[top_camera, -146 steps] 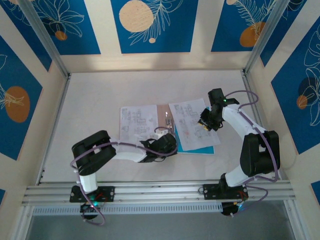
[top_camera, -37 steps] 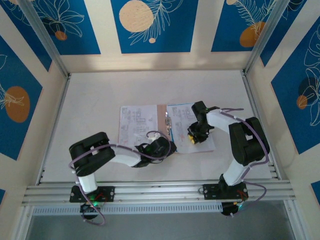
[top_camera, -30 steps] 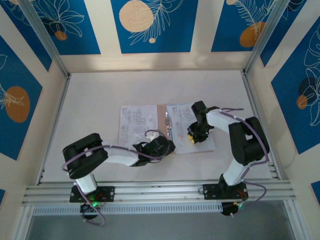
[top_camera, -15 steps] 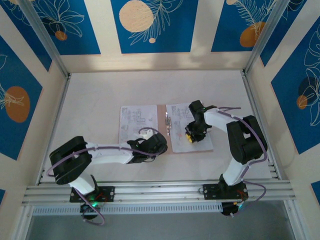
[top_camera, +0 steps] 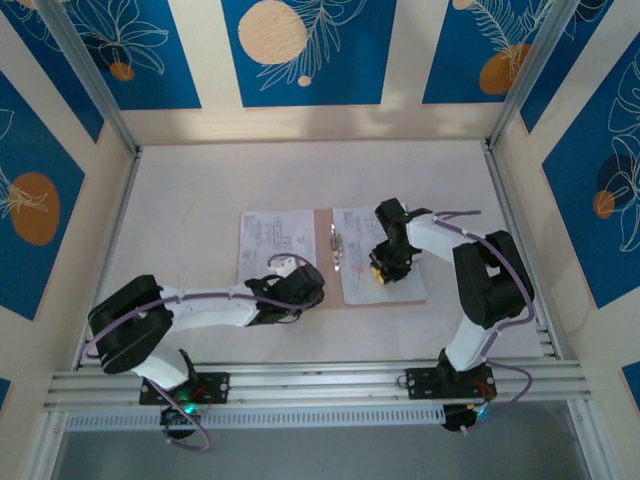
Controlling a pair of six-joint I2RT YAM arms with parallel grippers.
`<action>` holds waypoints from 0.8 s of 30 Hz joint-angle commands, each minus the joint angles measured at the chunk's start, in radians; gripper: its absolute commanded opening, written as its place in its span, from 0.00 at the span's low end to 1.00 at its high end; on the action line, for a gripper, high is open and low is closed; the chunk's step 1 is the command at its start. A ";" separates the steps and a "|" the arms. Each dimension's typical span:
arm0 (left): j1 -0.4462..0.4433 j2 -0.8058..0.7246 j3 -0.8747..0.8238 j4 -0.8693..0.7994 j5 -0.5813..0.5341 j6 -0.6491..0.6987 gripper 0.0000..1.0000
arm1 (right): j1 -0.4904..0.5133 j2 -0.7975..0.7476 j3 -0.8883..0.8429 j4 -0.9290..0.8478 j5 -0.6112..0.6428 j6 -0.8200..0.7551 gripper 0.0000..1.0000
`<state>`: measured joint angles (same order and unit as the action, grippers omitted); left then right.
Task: Put the files into the folder
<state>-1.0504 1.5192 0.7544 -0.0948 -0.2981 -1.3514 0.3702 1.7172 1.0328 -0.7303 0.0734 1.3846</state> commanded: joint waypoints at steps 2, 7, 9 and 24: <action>0.009 -0.018 -0.015 -0.028 -0.015 0.023 0.32 | 0.011 -0.055 0.055 -0.060 0.031 -0.030 0.21; 0.009 -0.017 -0.006 -0.025 -0.010 0.034 0.33 | 0.021 -0.089 0.104 -0.090 0.040 -0.053 0.28; 0.009 -0.023 -0.006 -0.029 -0.011 0.036 0.33 | 0.024 -0.104 0.115 -0.091 0.043 -0.061 0.31; 0.202 -0.079 -0.107 -0.082 0.172 0.186 0.16 | 0.106 0.256 0.560 -0.095 0.006 -0.458 0.09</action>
<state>-0.8623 1.4666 0.6582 -0.1371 -0.1658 -1.2221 0.4801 1.8828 1.5063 -0.7853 0.1028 1.0500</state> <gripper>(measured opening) 0.163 0.101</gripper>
